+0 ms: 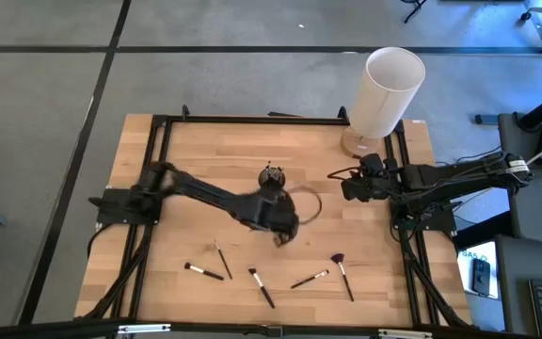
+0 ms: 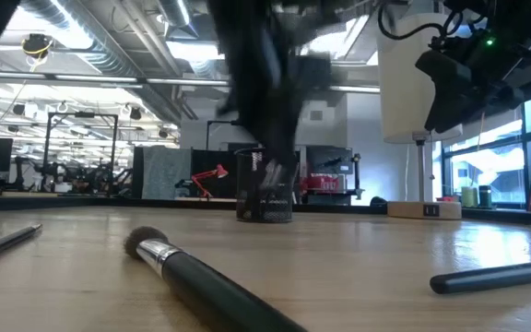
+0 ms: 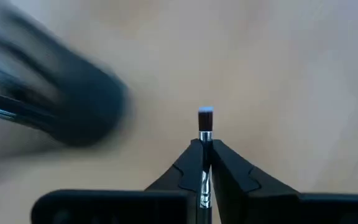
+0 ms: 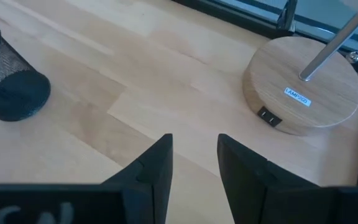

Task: Sort items
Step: Put the eyeshadow brush into the organizer

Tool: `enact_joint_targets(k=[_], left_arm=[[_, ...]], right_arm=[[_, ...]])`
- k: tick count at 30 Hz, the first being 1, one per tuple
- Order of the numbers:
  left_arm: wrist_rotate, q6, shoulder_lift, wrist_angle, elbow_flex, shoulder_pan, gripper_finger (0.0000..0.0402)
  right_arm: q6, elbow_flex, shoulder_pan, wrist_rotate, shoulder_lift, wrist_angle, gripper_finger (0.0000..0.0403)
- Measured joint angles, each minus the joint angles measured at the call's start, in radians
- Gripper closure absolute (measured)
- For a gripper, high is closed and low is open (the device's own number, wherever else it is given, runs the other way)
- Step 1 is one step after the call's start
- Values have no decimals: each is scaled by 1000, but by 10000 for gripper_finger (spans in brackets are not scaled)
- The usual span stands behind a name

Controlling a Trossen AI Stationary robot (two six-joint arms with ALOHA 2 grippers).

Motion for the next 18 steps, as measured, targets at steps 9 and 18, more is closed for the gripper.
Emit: enact_joint_targets(k=[9,18], left_arm=[[-626,-15,-230,14,4,6,378],[-740,-80,-208,135,-81,79,378]], right_arm=[[-8,0,0,16,-25,-1,277],[-22,0,0,84,-24,0,277]])
